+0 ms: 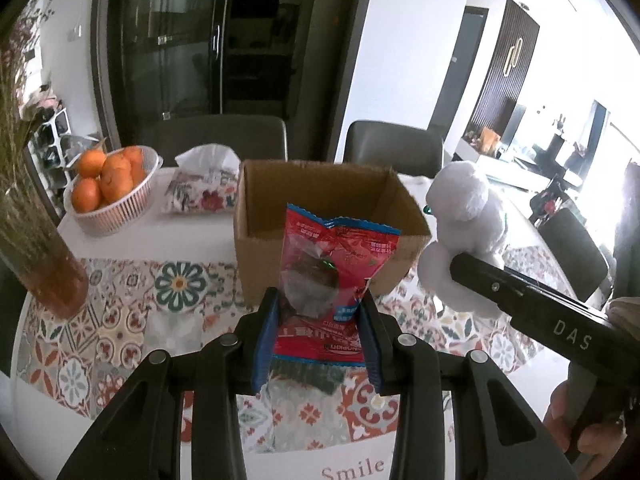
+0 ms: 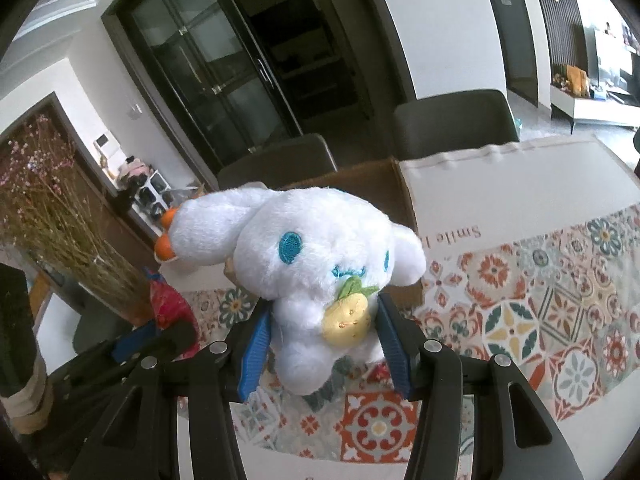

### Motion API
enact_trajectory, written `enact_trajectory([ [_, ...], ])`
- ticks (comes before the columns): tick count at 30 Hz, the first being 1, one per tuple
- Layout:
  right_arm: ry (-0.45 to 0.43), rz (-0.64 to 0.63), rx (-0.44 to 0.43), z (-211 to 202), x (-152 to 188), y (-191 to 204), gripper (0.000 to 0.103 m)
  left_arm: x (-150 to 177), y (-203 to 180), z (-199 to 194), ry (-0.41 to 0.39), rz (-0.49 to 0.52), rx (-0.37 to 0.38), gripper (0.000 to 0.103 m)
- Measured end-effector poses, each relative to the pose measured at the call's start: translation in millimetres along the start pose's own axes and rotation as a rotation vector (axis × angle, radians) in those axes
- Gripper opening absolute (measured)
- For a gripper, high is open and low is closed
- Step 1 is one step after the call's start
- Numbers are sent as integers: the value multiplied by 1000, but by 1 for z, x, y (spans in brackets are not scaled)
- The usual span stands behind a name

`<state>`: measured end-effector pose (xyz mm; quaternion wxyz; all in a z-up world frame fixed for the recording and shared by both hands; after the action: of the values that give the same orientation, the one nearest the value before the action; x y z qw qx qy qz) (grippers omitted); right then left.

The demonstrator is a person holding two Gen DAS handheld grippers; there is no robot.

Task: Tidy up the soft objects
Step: 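Lift the plush toy and snack packet and carry them over the box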

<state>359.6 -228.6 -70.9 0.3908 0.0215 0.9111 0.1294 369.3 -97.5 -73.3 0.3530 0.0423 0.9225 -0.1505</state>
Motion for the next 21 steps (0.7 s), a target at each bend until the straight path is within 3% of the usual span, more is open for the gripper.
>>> enact_trajectory([
  [10,-30,-39,12,9,-39,3,52,-42,-2,7,-56,-1,12,37],
  [21,-23,-85,28,28,-71,6,52,-78,-2,31,-54,1,33,37],
])
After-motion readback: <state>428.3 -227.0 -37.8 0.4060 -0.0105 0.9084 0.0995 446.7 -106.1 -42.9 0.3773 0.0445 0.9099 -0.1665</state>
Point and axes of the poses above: each gripper's, at about its wrist camera, not at the fingertips, and z roughly the way its jaws point, y to its left, x to its underside, the point moved 8 cm from there along z, roughly the way its jaws point, and after that the axes turned 7 degrees about -z, right-handed, at the moved point
